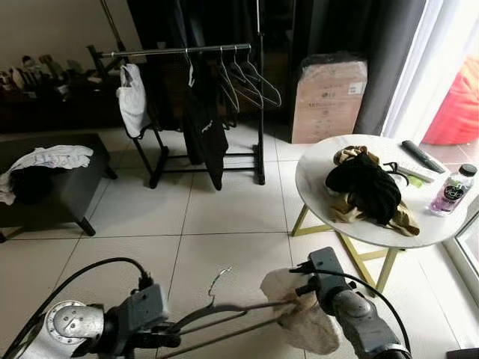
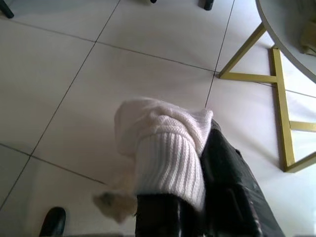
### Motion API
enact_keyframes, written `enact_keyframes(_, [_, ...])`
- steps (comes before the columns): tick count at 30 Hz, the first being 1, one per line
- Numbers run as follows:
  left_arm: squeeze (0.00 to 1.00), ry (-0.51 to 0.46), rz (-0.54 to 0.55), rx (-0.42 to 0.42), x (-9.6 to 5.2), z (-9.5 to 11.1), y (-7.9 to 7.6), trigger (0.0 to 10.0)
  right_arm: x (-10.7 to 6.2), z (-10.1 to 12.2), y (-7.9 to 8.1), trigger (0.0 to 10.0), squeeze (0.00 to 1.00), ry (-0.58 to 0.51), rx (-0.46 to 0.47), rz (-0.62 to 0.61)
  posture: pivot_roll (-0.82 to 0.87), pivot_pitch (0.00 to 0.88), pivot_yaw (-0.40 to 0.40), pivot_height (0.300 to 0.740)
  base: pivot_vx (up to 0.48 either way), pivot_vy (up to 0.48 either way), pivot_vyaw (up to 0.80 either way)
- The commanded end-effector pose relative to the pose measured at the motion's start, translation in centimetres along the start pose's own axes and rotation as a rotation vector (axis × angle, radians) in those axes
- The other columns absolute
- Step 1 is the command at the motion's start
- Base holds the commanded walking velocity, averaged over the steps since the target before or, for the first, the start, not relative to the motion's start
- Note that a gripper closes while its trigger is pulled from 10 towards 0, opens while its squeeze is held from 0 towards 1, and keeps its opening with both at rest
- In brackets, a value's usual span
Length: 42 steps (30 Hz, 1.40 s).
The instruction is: Hang hanger
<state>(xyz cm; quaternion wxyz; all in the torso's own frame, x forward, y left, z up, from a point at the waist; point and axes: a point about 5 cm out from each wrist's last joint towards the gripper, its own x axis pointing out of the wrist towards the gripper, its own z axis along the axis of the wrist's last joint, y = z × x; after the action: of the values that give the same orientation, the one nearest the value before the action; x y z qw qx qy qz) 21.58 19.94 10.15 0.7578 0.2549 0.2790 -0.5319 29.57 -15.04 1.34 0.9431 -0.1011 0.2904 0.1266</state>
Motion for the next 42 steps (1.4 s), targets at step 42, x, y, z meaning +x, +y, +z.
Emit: enact_keyframes(42, [0.0, 0.041, 0.017, 0.116, 1.5, 0.1, 1.2, 10.0, -0.8, 1.1, 0.8, 10.0, 0.0, 0.033, -0.146, 0.112, -0.06, 0.094, 0.056, 0.74, 0.0, 0.0, 0.0])
